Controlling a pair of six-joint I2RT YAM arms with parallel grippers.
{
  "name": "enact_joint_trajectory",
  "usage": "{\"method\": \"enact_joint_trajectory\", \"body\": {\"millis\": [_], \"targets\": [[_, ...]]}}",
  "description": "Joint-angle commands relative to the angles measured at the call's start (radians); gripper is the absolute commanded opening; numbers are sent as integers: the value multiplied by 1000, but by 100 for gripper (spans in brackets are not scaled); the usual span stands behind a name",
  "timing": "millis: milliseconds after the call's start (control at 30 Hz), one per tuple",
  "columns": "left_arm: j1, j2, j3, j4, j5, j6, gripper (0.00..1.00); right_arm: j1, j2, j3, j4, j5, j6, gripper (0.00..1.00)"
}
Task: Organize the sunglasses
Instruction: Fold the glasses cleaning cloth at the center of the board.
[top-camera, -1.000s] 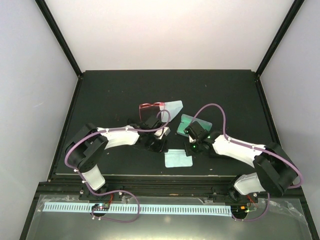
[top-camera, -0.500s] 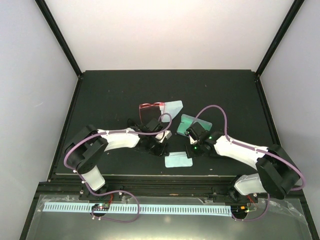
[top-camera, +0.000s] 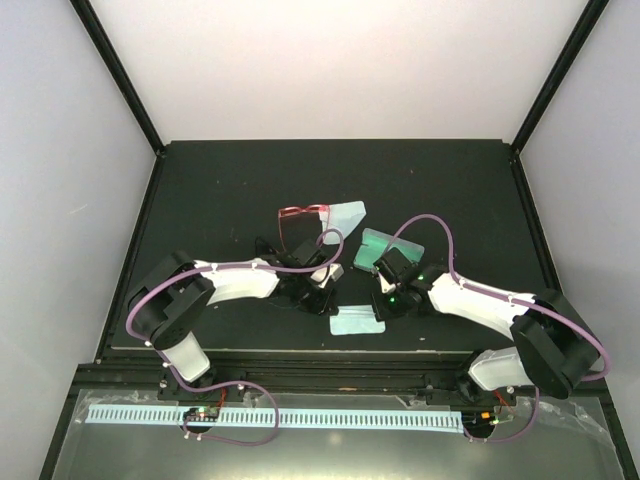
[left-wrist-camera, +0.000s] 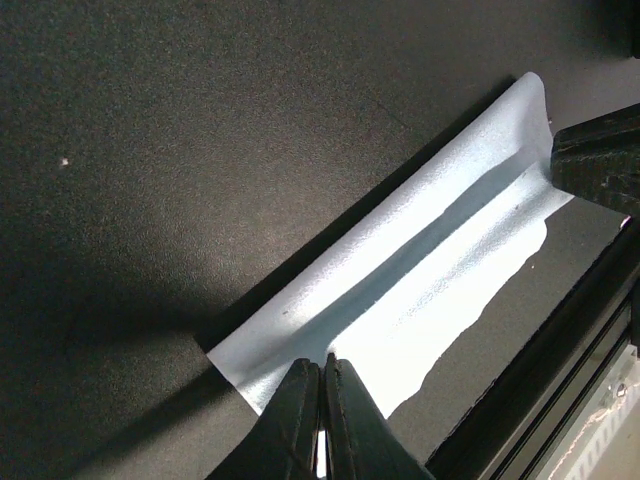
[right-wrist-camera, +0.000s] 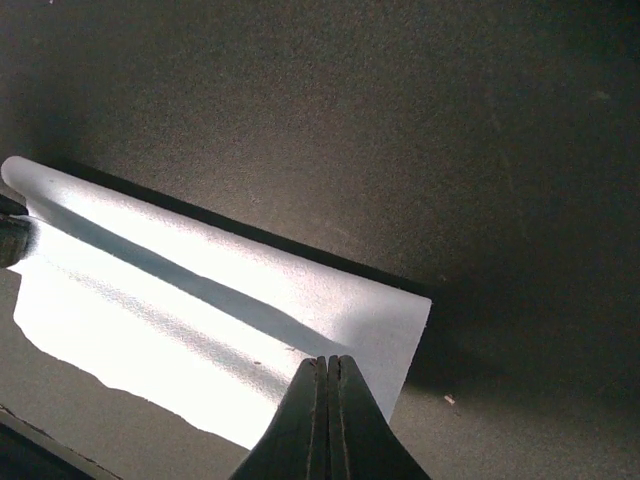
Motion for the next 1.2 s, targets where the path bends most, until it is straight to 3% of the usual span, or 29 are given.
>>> {"method": "enact_joint_trajectory", "body": {"millis": [0,800,900,1000,1167], "targets": [[-5,-29,-8,18,9,-13,1,7,-22,-7,-12,-24,11,1],[-22,-22,-28,36,23,-32,2,45,17,-31,-13,-26,34,1],[-23,-43,-47,65,92,-29,14,47,6,-52,10,-108,23,2],[-24,-86,-87,92,135,-38,29,50,-42,-96,37,-169,51,15],[-24,-158,-123,93,142,-46,37,54,-166,-130,-6,-171,101,27]]}}
